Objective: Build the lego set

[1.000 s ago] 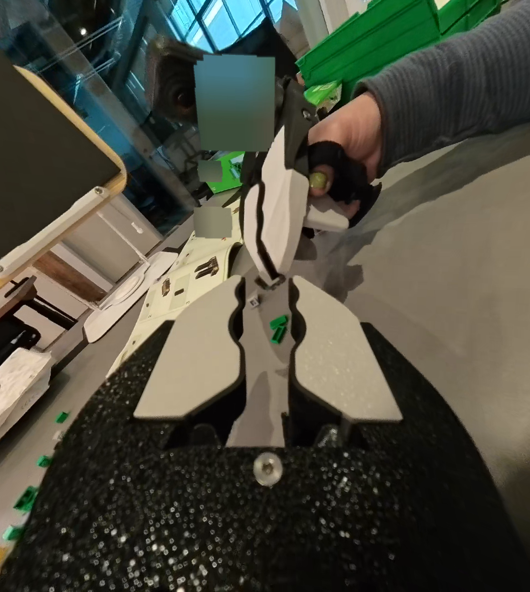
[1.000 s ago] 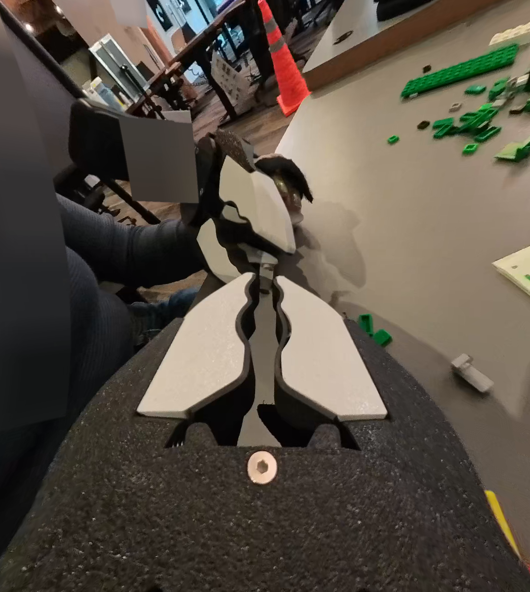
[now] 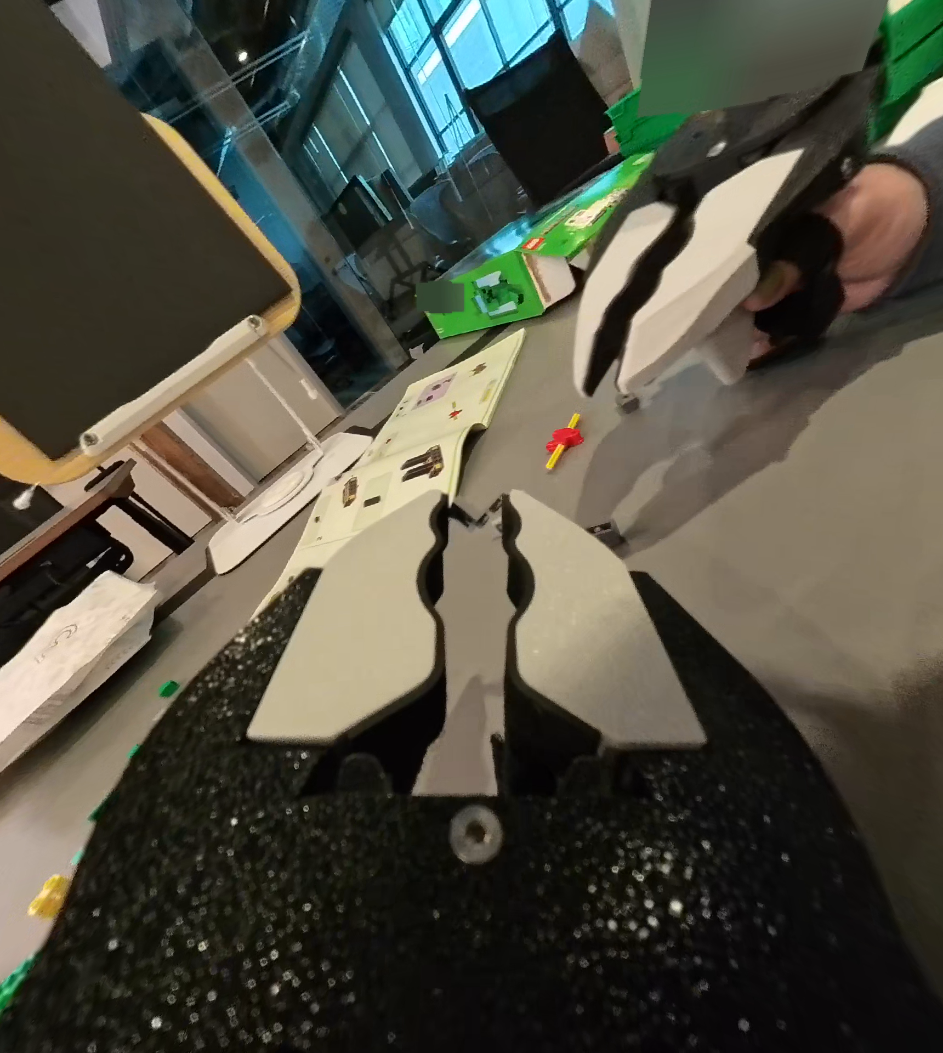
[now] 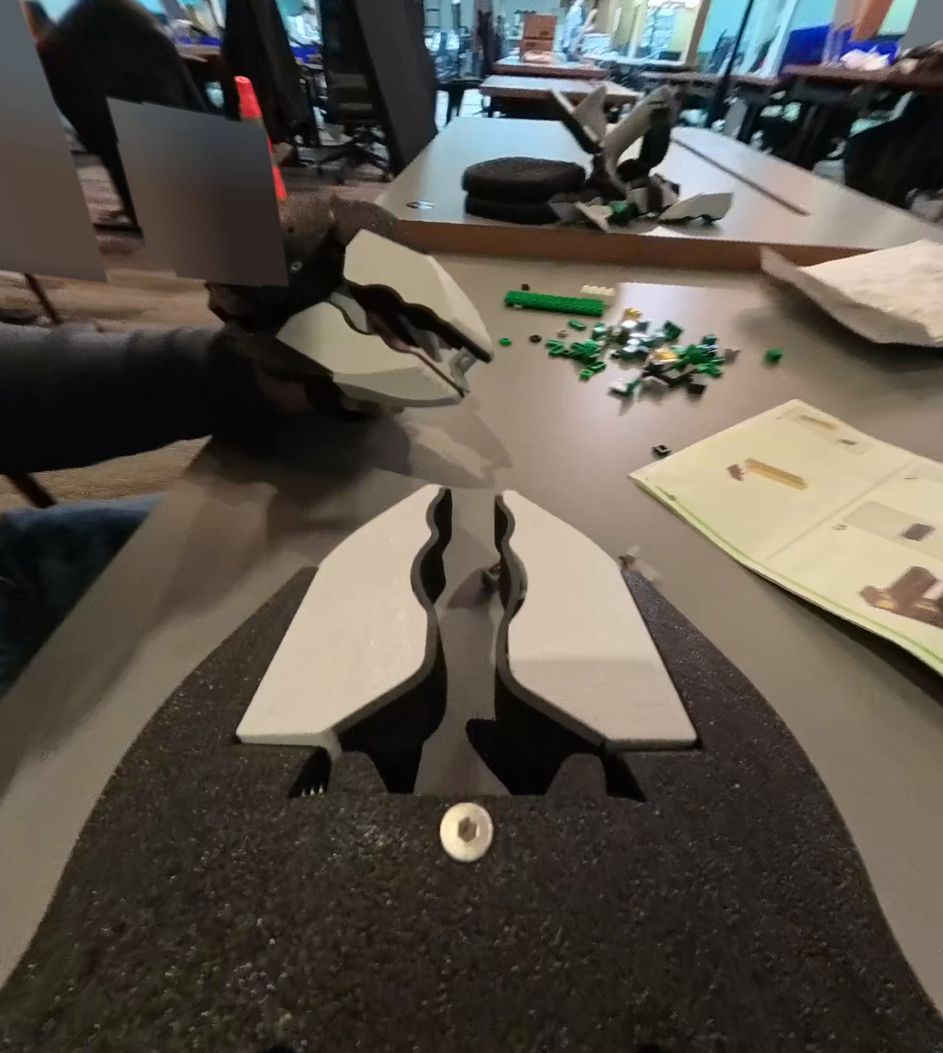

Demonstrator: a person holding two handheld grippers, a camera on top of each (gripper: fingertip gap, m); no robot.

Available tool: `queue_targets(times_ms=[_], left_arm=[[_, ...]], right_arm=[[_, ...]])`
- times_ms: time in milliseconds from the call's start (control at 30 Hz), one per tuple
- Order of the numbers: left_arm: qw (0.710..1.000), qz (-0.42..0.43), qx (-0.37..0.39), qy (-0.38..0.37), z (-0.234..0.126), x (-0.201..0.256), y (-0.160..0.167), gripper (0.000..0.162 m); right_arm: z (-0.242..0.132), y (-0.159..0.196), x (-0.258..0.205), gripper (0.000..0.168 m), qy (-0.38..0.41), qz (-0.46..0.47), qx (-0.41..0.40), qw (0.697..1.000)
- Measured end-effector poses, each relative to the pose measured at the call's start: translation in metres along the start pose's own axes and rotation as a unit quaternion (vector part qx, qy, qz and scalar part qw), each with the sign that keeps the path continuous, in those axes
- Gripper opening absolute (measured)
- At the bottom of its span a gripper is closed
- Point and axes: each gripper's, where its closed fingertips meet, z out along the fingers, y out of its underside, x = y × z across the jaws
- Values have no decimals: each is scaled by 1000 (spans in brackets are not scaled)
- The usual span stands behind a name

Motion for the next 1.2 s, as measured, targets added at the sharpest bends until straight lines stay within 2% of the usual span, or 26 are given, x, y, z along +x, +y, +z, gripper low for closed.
queue_targets(times_ms=[33,333,467,633,700,867,1033,1200], left_arm=[[1000,-4,0,-2,0,-1,0,17],[999,-8,-5,-34,0,-9,0,17],[998,-32,21,-41,3,-9,-11,17],[992,-100,71,6,7,2,-30,17],[981,-163,97,50,9,8,-40,17],[918,-319,139,193,10,23,-61,17],[880,-378,122,262,11,31,-67,17],[854,-416,119,289,11,31,-70,17]], right_arm=[[-2,0,2,14,18,-12,2,1000],[-17,-8,11,14,126,-114,47,984],[-15,-7,8,15,121,-127,45,983],[-16,-10,3,15,102,-128,60,985],[-18,-16,0,15,88,-149,70,982],[-19,-37,-9,15,50,-318,45,946],[-17,-51,-29,17,-47,-355,44,933],[-12,-55,-35,11,-53,-390,40,918]])
